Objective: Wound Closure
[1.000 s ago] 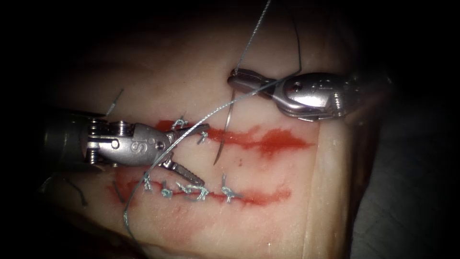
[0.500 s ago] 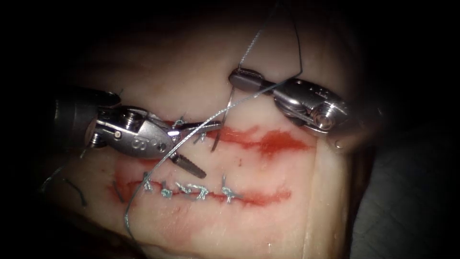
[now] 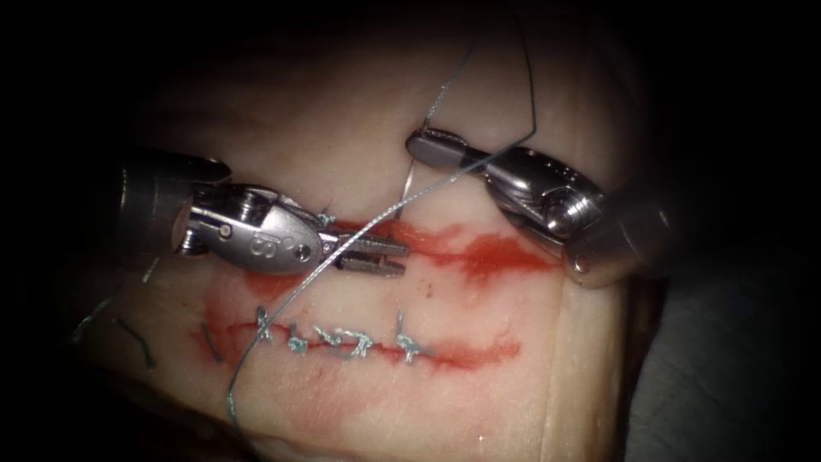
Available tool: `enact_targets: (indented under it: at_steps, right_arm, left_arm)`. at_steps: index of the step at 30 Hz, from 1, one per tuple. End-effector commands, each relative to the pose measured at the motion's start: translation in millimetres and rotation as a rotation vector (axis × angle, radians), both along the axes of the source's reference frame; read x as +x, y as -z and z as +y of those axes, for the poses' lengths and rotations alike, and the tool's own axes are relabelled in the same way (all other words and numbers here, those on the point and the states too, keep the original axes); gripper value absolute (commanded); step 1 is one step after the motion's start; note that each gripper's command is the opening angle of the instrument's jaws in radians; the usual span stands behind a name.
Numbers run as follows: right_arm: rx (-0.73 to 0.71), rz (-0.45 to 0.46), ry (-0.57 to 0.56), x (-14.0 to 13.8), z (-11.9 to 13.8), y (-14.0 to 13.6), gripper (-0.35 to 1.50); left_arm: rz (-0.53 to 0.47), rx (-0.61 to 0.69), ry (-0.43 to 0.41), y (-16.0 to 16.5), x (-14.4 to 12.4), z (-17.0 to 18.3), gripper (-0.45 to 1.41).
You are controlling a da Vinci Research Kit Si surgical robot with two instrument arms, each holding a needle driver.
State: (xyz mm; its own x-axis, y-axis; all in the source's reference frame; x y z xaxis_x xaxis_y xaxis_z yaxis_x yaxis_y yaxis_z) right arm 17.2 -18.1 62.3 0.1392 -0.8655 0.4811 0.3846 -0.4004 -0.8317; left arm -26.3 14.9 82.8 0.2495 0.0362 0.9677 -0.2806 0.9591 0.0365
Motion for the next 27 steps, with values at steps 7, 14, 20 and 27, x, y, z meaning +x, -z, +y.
enact_targets:
  at_steps: [7,14,20,27]
  right_arm:
    - [-0.266,-0.252,-0.122,1.1,-0.9,0.3,1.08]
    - [-0.550,-0.486,-0.092,1.4,-1.3,1.9,1.35]
    - [-0.625,-0.480,-0.135,1.6,-0.1,4.1,1.31]
    - [-0.672,-0.404,-0.144,2.5,-0.2,5.5,1.20]
  left_arm:
    - [-0.008,0.308,0.052,-0.3,-0.6,-0.1,-0.45]
    - [-0.067,0.749,0.110,0.3,-0.8,-0.2,-0.45]
    - [-0.062,1.327,0.188,2.2,-0.6,0.4,-0.45]
    - [-0.142,1.764,0.236,4.9,0.9,1.6,-0.45]
